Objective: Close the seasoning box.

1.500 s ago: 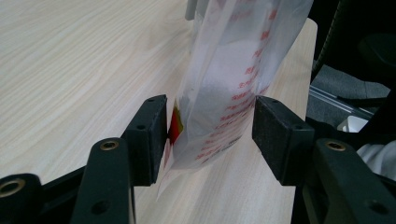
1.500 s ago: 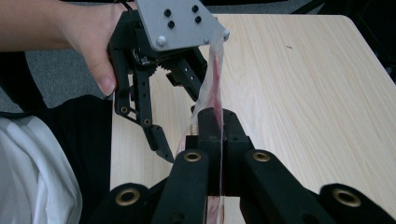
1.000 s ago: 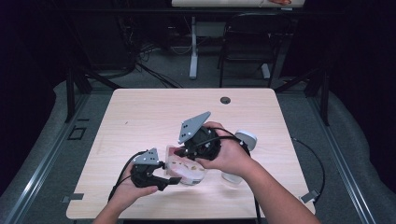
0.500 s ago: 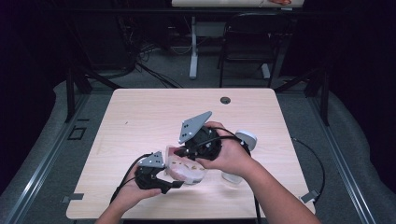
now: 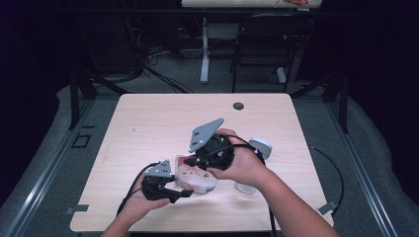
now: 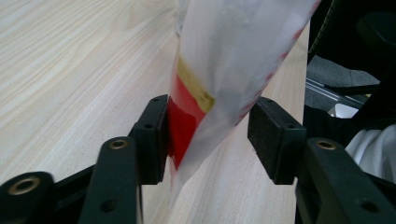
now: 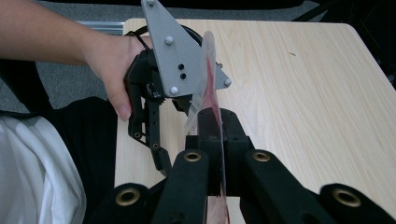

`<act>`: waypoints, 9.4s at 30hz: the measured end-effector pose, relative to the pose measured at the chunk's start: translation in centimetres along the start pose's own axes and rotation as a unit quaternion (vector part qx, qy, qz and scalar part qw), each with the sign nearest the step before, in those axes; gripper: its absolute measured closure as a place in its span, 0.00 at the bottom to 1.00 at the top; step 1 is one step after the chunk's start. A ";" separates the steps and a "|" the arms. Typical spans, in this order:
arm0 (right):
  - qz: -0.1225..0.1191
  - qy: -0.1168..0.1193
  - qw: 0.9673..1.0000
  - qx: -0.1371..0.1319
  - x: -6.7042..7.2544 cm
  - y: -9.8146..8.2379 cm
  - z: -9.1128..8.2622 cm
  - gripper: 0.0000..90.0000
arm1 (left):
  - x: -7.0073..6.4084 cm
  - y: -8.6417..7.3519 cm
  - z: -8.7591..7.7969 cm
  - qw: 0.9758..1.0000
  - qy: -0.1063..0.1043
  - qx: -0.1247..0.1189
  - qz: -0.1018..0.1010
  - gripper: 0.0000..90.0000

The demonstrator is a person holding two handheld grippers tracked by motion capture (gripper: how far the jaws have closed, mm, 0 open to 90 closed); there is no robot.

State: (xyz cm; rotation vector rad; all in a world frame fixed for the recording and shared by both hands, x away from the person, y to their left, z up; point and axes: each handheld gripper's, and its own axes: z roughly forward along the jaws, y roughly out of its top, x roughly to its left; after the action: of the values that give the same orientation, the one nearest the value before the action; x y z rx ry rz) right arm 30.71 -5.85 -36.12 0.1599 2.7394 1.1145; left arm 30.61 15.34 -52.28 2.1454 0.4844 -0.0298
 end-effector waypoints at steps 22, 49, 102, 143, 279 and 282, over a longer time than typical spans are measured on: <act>-0.003 0.016 1.000 -0.002 -0.2 -0.3 -0.2 1.00 | -0.1 -0.1 -0.4 1.000 -0.016 0.013 0.012 0.72; 0.009 0.016 1.000 -0.004 -0.5 -0.8 -0.9 0.93 | -0.2 0.0 -0.6 0.999 -0.023 0.023 0.010 0.76; 0.038 -0.038 0.997 -0.051 -0.7 -5.4 -2.2 1.00 | 0.0 0.1 -0.7 0.998 0.014 0.062 0.002 0.78; 0.096 -0.057 0.986 -0.124 -0.9 -9.9 -3.0 1.00 | -0.7 2.8 -2.1 0.993 0.039 0.113 0.006 0.78; 0.179 -0.067 0.975 -0.116 -3.2 -15.2 -4.6 0.98 | 0.1 10.5 -5.4 0.992 0.041 0.117 0.038 0.84; 0.180 -0.066 0.974 -0.117 -3.2 -15.2 -4.6 0.99 | 0.1 10.6 -5.5 0.992 0.040 0.118 0.037 0.84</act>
State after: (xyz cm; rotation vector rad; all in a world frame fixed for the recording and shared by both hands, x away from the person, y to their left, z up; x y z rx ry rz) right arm 32.45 -20.36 -43.14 0.6936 2.4966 1.4458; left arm 33.58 14.31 -40.82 2.4020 0.4669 0.0415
